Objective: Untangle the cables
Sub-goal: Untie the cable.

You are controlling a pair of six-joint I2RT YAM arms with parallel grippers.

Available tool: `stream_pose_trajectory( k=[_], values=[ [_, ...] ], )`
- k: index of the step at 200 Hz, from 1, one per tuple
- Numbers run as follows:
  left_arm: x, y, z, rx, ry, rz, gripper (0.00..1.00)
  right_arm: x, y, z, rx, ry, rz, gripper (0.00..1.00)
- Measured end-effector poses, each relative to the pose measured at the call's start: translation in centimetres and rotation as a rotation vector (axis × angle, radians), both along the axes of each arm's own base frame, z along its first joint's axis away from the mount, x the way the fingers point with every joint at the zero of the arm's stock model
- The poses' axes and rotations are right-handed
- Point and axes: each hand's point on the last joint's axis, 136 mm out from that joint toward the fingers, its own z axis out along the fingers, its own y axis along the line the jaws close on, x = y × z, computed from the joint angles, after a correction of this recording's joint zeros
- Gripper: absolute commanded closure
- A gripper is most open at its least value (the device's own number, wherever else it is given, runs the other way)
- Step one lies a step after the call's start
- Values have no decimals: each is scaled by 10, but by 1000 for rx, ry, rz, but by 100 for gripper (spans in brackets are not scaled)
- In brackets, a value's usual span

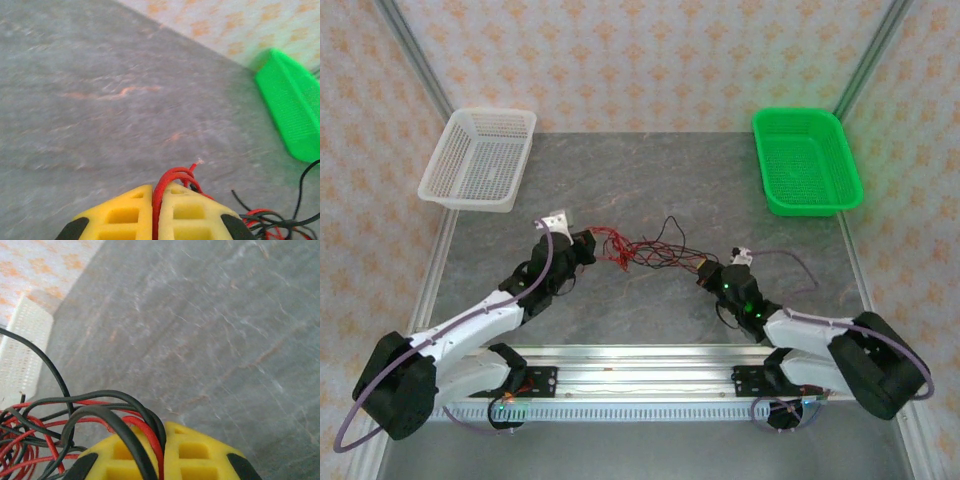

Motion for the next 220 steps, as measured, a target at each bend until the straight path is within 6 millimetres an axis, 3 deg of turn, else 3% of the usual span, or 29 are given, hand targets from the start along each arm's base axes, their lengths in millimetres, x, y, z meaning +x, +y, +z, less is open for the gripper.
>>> stream_pose_trajectory(
  k=[29,48,88,154,220],
  values=[
    [-15,26,-43,39,64,96,100,1,2,-14,16,68,-26,100],
    [-25,45,-56,59,71,172,100,0,-2,-20,22,102,-56,100],
    [-31,77,-33,76,-16,324,100,-4,-17,-34,-7,163,-139,100],
    [-39,111,-16,177,-25,488,100,1,-31,-28,-71,164,-212,100],
    [-43,127,-1,232,-32,569,94,6,-56,8,-202,69,-276,100]
  ],
)
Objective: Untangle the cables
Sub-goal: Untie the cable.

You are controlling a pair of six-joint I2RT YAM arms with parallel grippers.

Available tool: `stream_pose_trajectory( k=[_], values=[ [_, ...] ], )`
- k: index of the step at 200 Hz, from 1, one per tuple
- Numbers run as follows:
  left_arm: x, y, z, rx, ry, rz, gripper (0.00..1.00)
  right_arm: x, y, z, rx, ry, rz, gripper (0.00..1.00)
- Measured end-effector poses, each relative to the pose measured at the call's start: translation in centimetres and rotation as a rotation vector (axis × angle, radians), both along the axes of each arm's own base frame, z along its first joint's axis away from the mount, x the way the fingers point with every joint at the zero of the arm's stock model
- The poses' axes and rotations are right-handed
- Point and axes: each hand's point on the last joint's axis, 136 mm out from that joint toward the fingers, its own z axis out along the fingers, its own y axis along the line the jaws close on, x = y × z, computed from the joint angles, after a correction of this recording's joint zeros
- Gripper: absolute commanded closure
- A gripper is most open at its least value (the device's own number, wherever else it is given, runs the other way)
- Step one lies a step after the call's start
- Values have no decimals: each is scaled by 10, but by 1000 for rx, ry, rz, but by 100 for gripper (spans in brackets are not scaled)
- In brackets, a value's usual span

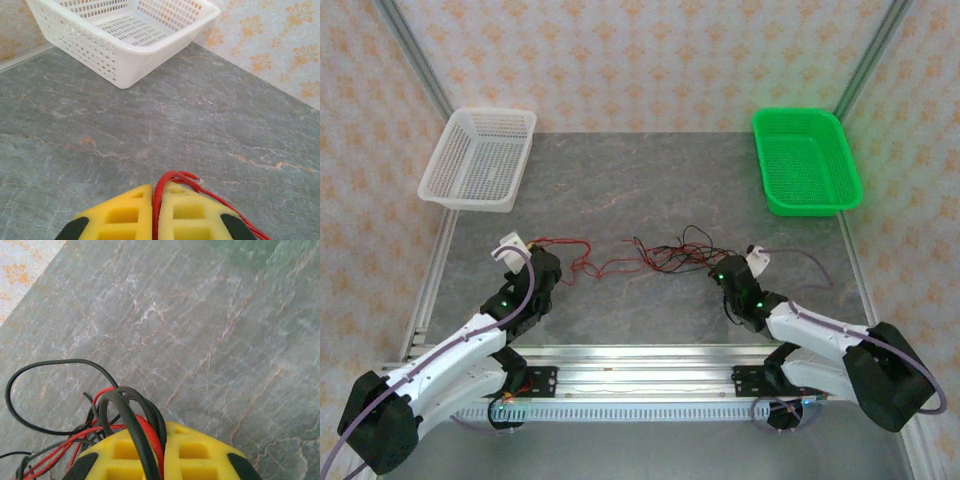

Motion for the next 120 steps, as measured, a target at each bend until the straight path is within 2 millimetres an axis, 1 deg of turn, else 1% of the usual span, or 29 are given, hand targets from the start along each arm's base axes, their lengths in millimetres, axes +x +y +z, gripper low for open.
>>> stream_pose_trajectory(
  k=[7,13,21,22,29,36,43,49,71,90,103,120],
  values=[
    [0,0,0,1,1,0,91,1,-1,2,-21,0,8,100],
    [0,0,0,4,4,-2,86,2,0,4,-40,1,19,100],
    [1,-2,0,5,6,-11,75,3,0,7,-62,1,37,100],
    [1,-2,0,6,8,-14,72,3,1,7,-63,1,38,100],
    [3,-5,0,6,10,-29,62,4,2,10,-81,2,57,100],
    [5,-10,1,4,12,-58,52,5,5,12,-96,2,80,100],
    [9,-16,2,-5,11,-90,44,6,7,14,-110,3,102,100],
    [12,-22,4,-10,10,-123,39,7,8,16,-119,5,119,100],
    [26,-52,11,-40,8,-256,23,9,14,22,-132,3,174,100],
    [34,-87,16,-51,11,-375,12,9,18,27,-126,-1,211,100],
    [37,-114,18,-45,26,-458,7,9,21,29,-117,-4,227,100],
    [41,-149,20,-31,52,-554,4,8,23,28,-99,6,244,100]
  ],
)
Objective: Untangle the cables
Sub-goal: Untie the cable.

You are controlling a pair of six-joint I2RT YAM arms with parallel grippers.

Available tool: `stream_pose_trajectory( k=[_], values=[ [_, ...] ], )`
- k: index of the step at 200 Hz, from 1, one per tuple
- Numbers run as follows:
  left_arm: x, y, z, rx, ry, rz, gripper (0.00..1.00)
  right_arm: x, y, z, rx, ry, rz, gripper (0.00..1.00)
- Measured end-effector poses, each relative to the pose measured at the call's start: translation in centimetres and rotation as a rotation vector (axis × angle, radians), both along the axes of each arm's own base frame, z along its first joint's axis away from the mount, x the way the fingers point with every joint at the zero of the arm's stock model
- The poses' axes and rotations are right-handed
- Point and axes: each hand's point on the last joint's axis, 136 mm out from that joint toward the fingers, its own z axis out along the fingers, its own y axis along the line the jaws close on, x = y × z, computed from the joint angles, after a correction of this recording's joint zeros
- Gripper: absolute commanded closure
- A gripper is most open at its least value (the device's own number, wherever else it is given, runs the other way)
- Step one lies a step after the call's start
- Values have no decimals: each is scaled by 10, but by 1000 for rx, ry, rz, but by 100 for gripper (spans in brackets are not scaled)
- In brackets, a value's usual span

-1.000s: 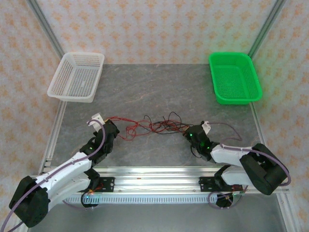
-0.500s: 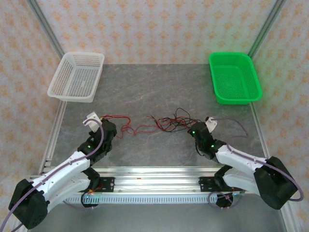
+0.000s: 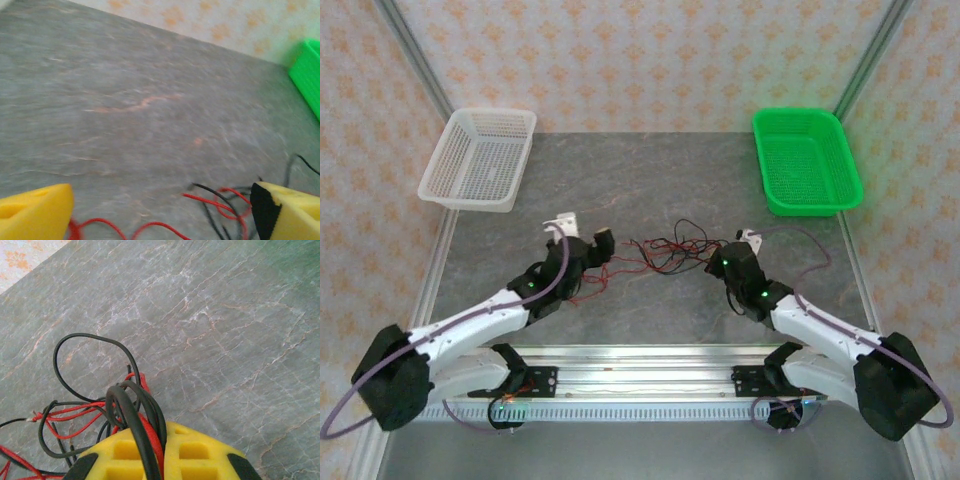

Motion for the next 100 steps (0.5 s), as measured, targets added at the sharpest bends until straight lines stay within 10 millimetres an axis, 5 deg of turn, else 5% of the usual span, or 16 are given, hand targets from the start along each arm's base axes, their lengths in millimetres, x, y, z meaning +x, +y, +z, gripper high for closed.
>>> stream_pose_trajectory(
  k=[43,100],
  values=[
    [19,-62,-3,13,61,-144,2,-1,3,-3,48,32,21,100],
    [48,-108,-79,105,256,-212,2,-4,12,-3,133,63,30,100]
  ],
)
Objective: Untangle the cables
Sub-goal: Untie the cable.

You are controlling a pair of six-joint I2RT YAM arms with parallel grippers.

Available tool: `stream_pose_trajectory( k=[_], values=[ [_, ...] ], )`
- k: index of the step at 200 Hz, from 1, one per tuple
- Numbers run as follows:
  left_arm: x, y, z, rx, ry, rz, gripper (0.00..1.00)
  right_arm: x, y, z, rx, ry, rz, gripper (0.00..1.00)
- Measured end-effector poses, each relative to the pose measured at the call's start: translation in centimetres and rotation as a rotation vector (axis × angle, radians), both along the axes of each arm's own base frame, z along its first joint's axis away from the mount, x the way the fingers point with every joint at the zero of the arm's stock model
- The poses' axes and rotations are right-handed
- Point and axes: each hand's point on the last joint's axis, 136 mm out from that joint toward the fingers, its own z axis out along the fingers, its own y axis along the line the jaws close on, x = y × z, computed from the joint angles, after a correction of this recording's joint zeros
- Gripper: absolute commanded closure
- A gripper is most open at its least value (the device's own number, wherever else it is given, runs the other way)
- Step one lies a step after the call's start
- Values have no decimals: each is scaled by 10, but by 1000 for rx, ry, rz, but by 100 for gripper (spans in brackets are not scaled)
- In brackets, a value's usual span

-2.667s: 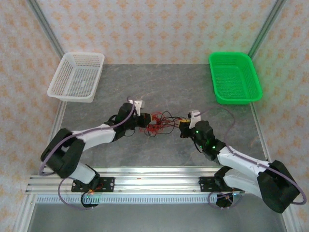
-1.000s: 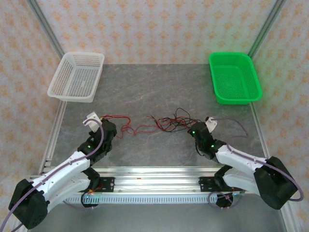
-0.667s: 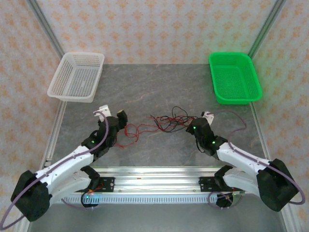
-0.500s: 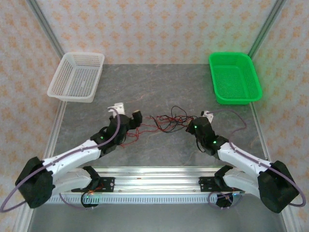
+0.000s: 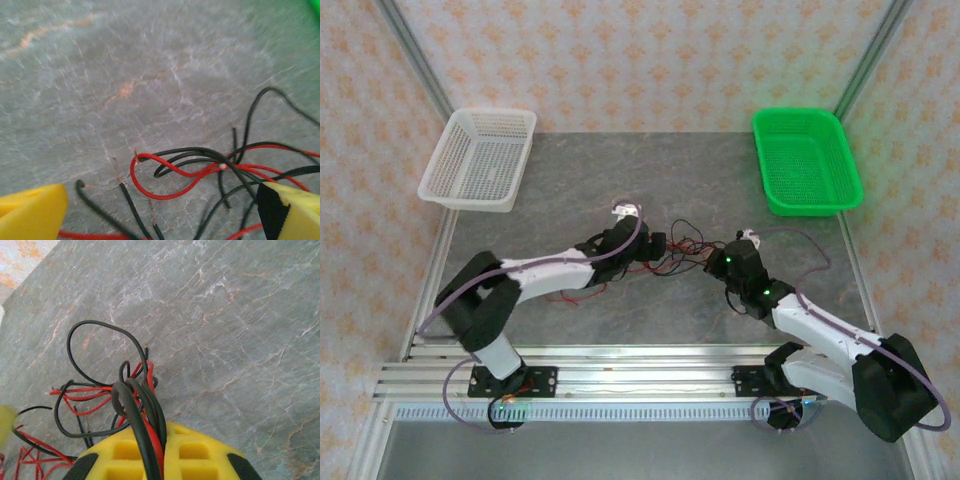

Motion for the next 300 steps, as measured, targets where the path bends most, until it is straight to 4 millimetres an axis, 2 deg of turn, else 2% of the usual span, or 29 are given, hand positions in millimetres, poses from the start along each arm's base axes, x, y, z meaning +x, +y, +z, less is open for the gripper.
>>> stream_pose_trajectory(
  k=[35,49,68,79,93,114,141,171,186,205,219,240,271,288,300],
  values=[
    [12,-11,-35,75,66,-6,2,1,10,-2,73,25,2,100],
    [19,-16,-46,108,83,-10,5,2,14,-5,99,38,2,96],
    [29,-18,-63,159,100,2,13,2,15,-11,114,62,-9,84],
    [33,-15,-74,195,107,18,16,2,15,-13,113,69,-13,74],
    [40,-13,-70,200,93,43,17,2,14,-13,119,71,-25,60],
    [55,7,-72,197,99,101,17,0,10,-15,108,75,-38,48],
    [74,43,-71,214,93,194,17,-5,4,-14,72,78,-35,39],
    [89,83,-68,254,84,294,15,-12,-1,-17,-4,106,-5,37],
    [90,99,-64,290,83,328,12,-10,0,-11,-44,110,22,37],
    [87,112,-51,343,75,352,10,2,8,4,-80,96,63,37],
    [84,119,-32,366,57,374,9,12,17,14,-89,83,95,38],
    [82,129,19,372,-6,425,9,21,32,16,-79,98,146,41],
    [67,150,106,319,-121,509,9,26,61,-1,-30,168,237,46],
    [50,162,136,297,-150,534,12,25,85,-9,-19,201,293,52],
    [37,170,150,278,-155,547,14,23,112,-10,-14,214,359,54]
  ],
)
